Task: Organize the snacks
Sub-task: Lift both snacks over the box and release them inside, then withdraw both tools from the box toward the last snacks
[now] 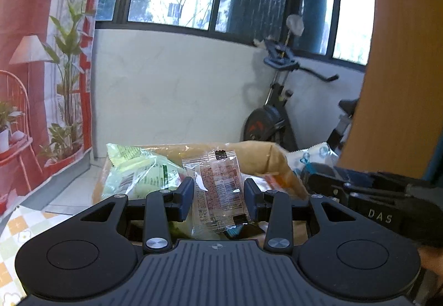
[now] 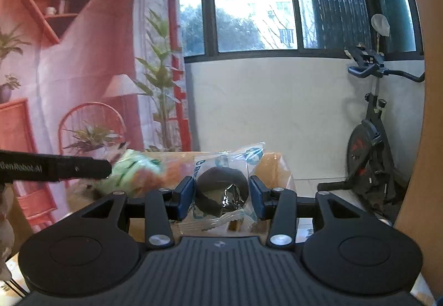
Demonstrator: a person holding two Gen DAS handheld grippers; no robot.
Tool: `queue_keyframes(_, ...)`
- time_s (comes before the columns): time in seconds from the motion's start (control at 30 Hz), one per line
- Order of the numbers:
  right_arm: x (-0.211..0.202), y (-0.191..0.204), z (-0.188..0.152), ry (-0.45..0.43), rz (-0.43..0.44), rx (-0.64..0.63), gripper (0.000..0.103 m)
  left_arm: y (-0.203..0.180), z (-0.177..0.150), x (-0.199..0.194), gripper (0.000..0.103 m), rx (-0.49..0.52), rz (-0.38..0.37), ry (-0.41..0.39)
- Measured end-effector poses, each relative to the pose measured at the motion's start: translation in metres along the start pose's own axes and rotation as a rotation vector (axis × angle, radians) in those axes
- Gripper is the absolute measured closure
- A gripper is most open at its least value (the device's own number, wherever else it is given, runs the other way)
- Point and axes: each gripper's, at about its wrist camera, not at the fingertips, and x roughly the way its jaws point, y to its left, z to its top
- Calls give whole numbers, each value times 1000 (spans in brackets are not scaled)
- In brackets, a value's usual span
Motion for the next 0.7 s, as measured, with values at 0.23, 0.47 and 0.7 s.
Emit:
queue_keyframes(0.23,46,-12,-5,96,-40,18,54,8,-3,28,42,29,47,67)
queue_keyframes(0.47,28,0,-21,59,-75,-70,38,21,-6,2,34,20,36,40)
queue_keyframes(0.7,-8,3,-23,7,-28,-6,38,35,-13,-52,34,-18,42,-12)
